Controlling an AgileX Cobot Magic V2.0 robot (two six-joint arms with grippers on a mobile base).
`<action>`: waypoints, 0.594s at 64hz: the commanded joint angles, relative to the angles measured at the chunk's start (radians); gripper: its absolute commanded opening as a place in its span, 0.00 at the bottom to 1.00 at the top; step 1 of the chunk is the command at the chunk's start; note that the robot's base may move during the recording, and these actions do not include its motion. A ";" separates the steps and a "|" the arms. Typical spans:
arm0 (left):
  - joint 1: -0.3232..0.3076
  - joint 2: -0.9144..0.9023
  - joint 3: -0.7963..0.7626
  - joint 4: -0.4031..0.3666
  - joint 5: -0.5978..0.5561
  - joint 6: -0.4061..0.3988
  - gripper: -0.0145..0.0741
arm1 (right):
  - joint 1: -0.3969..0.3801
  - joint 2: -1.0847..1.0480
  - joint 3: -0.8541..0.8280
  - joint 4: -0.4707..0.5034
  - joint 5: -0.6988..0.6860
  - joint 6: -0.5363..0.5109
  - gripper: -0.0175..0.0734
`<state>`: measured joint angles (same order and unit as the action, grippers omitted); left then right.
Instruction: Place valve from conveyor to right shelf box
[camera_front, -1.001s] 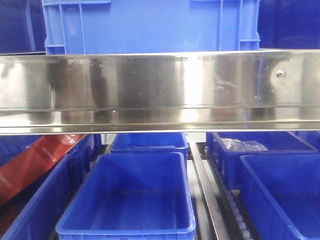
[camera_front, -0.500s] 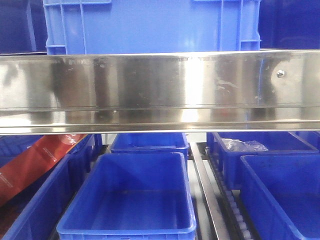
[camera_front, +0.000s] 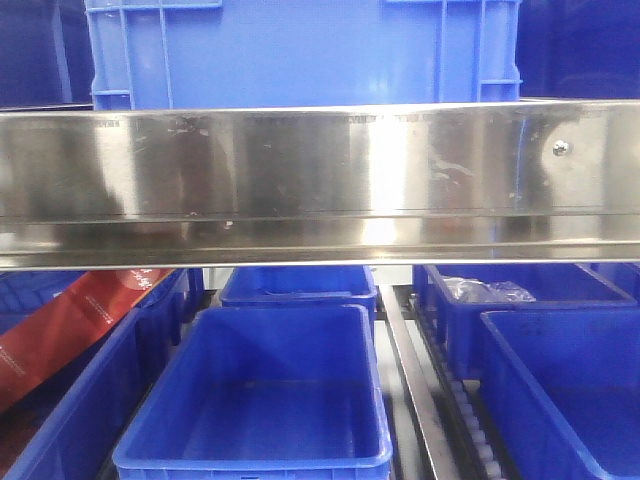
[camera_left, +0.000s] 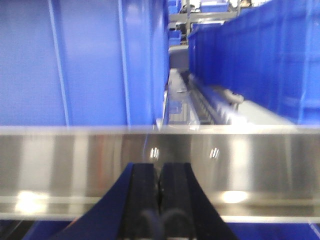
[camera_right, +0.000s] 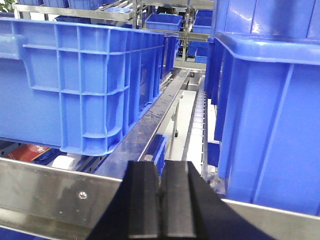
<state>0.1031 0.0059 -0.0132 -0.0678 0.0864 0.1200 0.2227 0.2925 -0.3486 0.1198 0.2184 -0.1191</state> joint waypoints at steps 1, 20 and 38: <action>0.003 -0.006 0.013 0.001 -0.081 -0.008 0.04 | -0.005 -0.004 0.004 -0.008 -0.026 -0.002 0.01; 0.003 -0.006 0.013 0.028 -0.068 -0.008 0.04 | -0.005 -0.004 0.004 -0.008 -0.026 -0.002 0.01; 0.003 -0.006 0.013 0.028 -0.072 -0.008 0.04 | -0.005 -0.004 0.004 -0.008 -0.026 -0.002 0.01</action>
<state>0.1031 0.0054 0.0018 -0.0444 0.0383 0.1195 0.2227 0.2925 -0.3463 0.1198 0.2184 -0.1191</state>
